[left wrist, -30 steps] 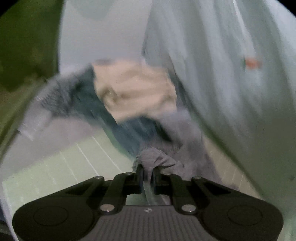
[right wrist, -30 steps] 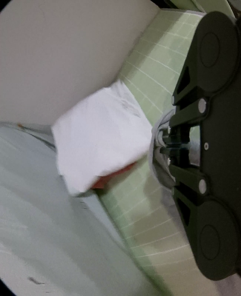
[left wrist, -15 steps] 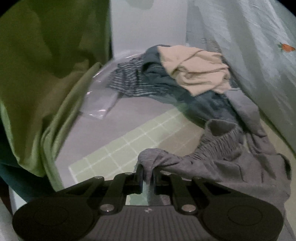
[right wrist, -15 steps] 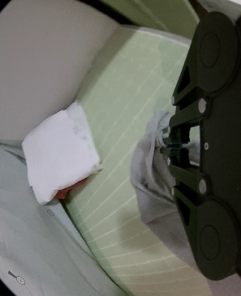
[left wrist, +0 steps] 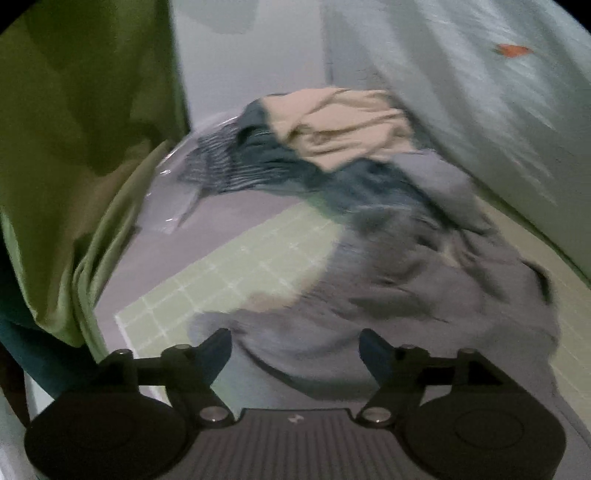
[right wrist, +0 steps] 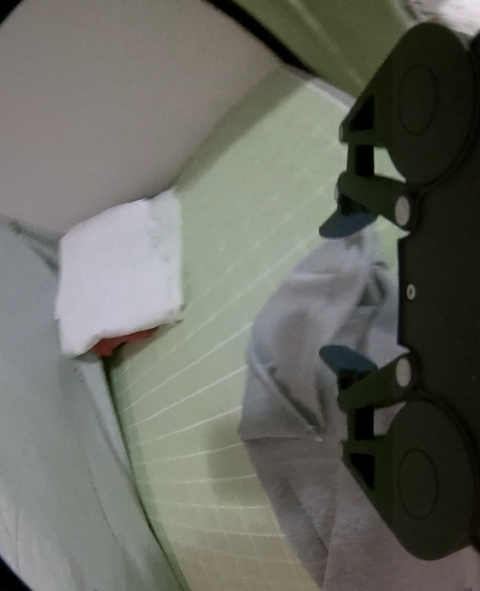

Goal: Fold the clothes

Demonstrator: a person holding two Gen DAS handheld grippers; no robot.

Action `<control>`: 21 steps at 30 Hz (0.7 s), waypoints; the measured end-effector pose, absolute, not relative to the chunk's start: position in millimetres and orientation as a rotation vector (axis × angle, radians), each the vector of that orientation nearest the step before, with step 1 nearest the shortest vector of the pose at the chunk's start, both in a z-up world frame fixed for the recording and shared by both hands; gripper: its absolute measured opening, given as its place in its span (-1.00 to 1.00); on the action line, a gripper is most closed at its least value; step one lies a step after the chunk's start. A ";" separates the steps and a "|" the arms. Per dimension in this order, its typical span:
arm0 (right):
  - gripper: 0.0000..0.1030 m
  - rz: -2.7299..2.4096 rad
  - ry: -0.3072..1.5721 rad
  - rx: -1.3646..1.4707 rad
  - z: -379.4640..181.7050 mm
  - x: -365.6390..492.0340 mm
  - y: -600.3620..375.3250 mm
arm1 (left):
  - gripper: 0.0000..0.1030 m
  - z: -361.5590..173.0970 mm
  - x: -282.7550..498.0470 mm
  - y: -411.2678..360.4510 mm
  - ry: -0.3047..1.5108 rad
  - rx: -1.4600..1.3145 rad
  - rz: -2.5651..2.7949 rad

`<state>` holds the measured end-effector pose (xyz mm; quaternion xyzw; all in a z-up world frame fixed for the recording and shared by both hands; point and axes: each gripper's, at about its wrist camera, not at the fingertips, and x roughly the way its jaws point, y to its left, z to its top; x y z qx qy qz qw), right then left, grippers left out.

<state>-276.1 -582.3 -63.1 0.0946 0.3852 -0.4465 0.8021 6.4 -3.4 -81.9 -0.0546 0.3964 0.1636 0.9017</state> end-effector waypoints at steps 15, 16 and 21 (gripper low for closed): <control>0.01 -0.390 0.905 -0.055 -104.1 -223.8 -596.5 | 0.55 -126.6 -59.4 -255.2 0.960 0.116 -0.047; -0.15 -0.364 0.906 -0.048 -105.8 -223.5 -599.0 | 0.55 -129.3 -60.7 -268.3 0.965 0.127 -0.062; -0.24 -0.248 0.896 0.010 -105.0 -220.3 -607.8 | 0.55 -141.5 -68.4 -313.6 0.991 0.156 -0.115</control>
